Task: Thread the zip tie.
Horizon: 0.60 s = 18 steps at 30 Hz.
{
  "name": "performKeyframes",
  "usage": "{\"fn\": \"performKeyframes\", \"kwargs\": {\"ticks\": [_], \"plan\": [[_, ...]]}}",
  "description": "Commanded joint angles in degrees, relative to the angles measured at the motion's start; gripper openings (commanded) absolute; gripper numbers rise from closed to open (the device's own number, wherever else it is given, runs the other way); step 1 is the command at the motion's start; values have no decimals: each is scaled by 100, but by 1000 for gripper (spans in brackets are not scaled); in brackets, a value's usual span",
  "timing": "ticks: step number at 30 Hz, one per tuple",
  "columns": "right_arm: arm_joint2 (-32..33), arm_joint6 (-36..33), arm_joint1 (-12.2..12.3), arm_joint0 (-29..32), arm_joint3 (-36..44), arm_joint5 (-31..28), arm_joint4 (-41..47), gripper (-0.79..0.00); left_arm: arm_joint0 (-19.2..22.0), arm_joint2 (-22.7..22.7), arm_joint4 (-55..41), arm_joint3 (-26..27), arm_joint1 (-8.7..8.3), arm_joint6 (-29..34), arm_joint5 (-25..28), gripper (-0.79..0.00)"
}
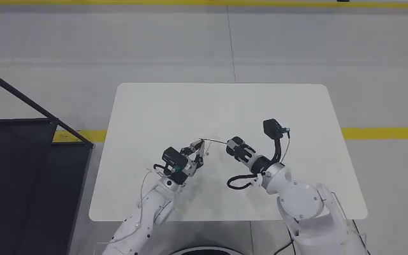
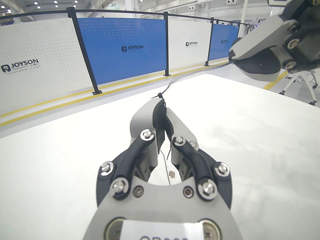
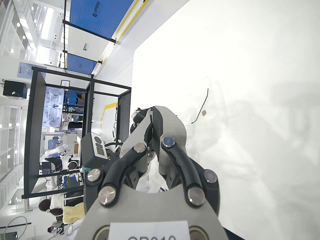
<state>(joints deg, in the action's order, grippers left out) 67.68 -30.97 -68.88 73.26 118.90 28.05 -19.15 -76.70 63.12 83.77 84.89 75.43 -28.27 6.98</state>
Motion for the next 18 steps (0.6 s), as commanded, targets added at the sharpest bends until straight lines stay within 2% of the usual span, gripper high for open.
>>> {"fn": "performKeyframes", "kwargs": {"ticks": [1, 6, 18], "plan": [[-5, 18, -7, -12, -19, 100, 1, -785, 0, -4, 7, 5, 4, -14, -11, -785], [-38, -64, -13, -91, -71, 214, -42, -785, 0, -8, 13, 6, 13, -29, -29, -785], [-227, -125, -30, -168, -126, 53, -215, -785, 4, -20, 70, 26, 27, 10, -19, -785]]}}
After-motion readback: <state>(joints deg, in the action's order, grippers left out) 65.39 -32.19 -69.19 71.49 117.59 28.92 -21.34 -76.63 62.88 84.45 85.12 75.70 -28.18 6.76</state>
